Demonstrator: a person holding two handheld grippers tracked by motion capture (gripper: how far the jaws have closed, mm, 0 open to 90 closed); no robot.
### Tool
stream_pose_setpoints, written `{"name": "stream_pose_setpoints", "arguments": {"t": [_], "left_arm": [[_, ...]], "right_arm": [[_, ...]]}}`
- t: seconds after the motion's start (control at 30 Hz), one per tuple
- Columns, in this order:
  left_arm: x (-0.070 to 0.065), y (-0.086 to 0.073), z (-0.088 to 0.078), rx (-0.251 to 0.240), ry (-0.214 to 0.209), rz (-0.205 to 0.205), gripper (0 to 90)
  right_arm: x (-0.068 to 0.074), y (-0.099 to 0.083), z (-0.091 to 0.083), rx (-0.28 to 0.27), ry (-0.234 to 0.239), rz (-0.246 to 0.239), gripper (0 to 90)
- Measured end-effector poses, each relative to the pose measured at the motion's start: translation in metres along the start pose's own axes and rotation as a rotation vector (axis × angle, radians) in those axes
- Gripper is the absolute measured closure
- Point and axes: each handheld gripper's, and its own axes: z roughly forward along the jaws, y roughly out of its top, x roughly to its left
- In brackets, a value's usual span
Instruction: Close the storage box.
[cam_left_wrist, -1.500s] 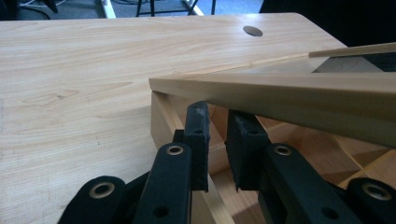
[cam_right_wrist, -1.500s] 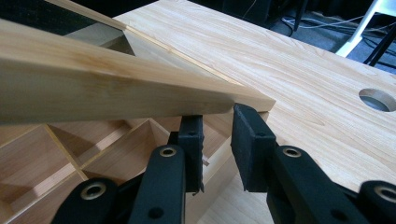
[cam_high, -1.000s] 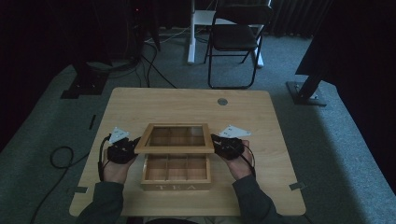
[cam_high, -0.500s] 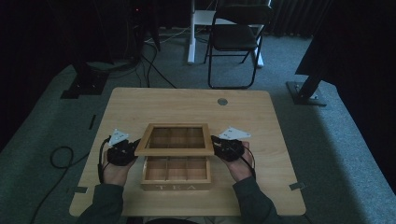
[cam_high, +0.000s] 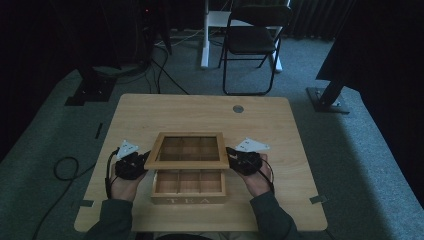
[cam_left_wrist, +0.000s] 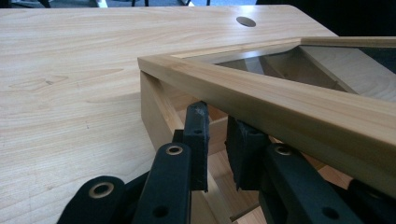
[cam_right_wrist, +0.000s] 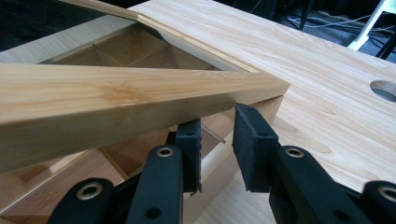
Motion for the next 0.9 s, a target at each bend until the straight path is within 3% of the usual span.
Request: {"name": "stream_pose_setpoints", "arguments": {"t": [0.9], "left_arm": [[0.0, -0.008, -0.011, -0.013, 0.01, 0.0, 72.6]], "right_arm": [[0.004, -0.006, -0.004, -0.009, 0.016, 0.028, 71.1]]}}
